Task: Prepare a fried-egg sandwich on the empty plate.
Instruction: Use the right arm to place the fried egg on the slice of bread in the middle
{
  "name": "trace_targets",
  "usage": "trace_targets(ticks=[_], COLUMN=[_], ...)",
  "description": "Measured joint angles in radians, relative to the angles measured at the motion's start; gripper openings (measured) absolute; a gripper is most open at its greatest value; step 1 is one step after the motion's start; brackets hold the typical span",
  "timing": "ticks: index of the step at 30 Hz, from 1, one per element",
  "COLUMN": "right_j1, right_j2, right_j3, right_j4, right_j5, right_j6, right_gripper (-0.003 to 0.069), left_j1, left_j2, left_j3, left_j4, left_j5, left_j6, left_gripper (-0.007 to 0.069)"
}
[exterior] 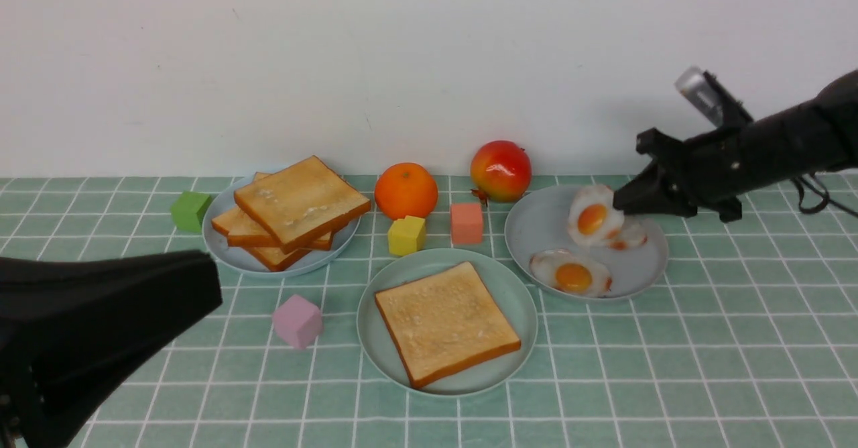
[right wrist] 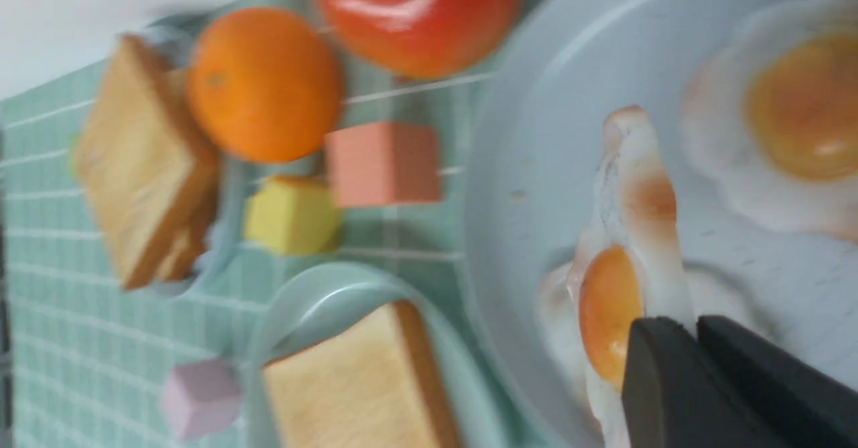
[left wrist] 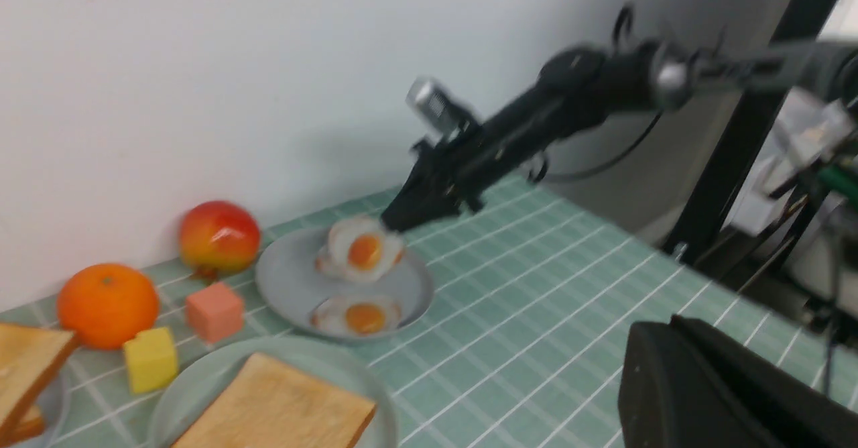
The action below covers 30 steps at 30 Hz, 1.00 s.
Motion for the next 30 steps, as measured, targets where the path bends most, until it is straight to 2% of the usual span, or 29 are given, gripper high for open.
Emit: trace_targets(ticks=[5, 9, 15, 18, 25, 30], right_j1=[0.007, 0.078, 0.269, 0.362, 0.394, 0.394], right_j2=[-0.095, -0.172, -0.204, -0.177, -0.083, -0.028], right_j3=[0.000, 0.025, 0.162, 0.210, 0.211, 0.211], right_j4=[0.003, 0.010, 0.018, 0.024, 0.209, 0.270], right_j5=[0.088, 0.137, 0.118, 0.025, -0.086, -0.097], right_j6=[-0.010, -0.013, -0.016, -0.016, -0.065, -0.080], right_gripper=[0.0043, 0.0043, 0.0043, 0.0043, 0.0043, 0.0043], left_j1=[0.000, 0.000, 0.000, 0.000, 0.000, 0.000], left_j2=[0.000, 0.000, 0.000, 0.000, 0.000, 0.000], left_j3=[0.000, 0.000, 0.000, 0.000, 0.001, 0.001], left_j4=[0.071, 0.149, 0.209, 0.214, 0.216, 0.216], left_j5=[0.060, 0.095, 0.112, 0.114, 0.125, 0.140], left_j6=[0.000, 0.000, 0.000, 0.000, 0.000, 0.000], left_gripper=[-0.0008, -0.0008, -0.0006, -0.0006, -0.0001, 0.0004])
